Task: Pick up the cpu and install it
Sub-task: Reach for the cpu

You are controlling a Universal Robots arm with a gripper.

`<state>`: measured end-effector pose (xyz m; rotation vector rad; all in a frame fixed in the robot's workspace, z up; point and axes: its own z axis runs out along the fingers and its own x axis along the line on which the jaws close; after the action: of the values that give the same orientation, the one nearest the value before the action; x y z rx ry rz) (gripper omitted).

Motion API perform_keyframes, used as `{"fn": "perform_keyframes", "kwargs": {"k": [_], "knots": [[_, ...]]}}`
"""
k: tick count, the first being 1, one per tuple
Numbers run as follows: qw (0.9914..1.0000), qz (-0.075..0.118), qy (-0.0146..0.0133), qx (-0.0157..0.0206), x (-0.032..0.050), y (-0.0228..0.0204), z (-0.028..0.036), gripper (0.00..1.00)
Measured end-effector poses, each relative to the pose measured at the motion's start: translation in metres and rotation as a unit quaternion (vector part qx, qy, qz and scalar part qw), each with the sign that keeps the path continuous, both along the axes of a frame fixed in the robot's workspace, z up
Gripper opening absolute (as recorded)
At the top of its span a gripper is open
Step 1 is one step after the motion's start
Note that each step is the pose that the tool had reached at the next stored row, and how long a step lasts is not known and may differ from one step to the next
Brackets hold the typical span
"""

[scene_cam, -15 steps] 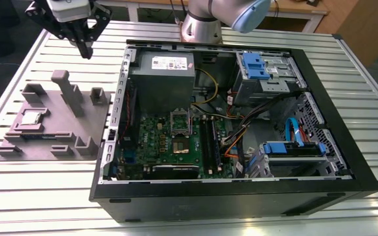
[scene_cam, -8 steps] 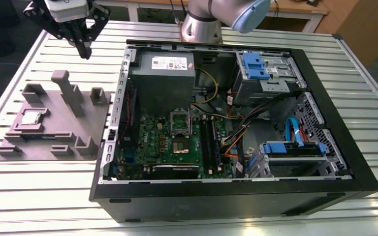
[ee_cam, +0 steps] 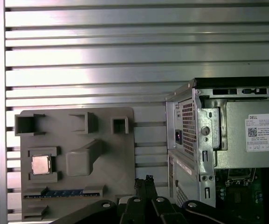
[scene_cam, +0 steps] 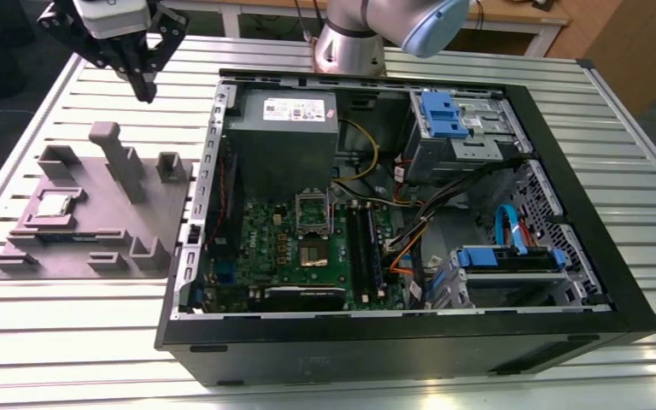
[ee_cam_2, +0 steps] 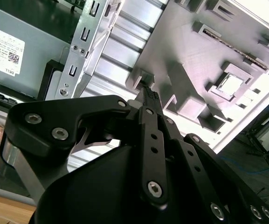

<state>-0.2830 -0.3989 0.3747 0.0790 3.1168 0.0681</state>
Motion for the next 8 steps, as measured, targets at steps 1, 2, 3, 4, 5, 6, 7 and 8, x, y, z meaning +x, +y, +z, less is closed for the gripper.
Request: {"fn": "perform_keyframes", "kwargs": {"k": [1,2,3,4,5,6,7,8], "knots": [[1.00000,0.000,0.0000,0.0000,-0.0003,0.0000,0.0000,0.10],[1.00000,0.000,0.0000,0.0000,-0.0006,0.0000,0.0000,0.10],[1.00000,0.000,0.0000,0.0000,-0.0008,0.0000,0.0000,0.10],[1.00000,0.000,0.0000,0.0000,-0.0010,0.0000,0.0000,0.10],[1.00000,0.000,0.0000,0.0000,-0.0013,0.0000,0.0000,0.10],[1.00000,0.000,0.0000,0.0000,-0.0015,0.0000,0.0000,0.10],[1.00000,0.000,0.0000,0.0000,-0.0017,0.0000,-0.0001,0.10],[1.00000,0.000,0.0000,0.0000,-0.0020,0.0000,-0.0001,0.10]]}}
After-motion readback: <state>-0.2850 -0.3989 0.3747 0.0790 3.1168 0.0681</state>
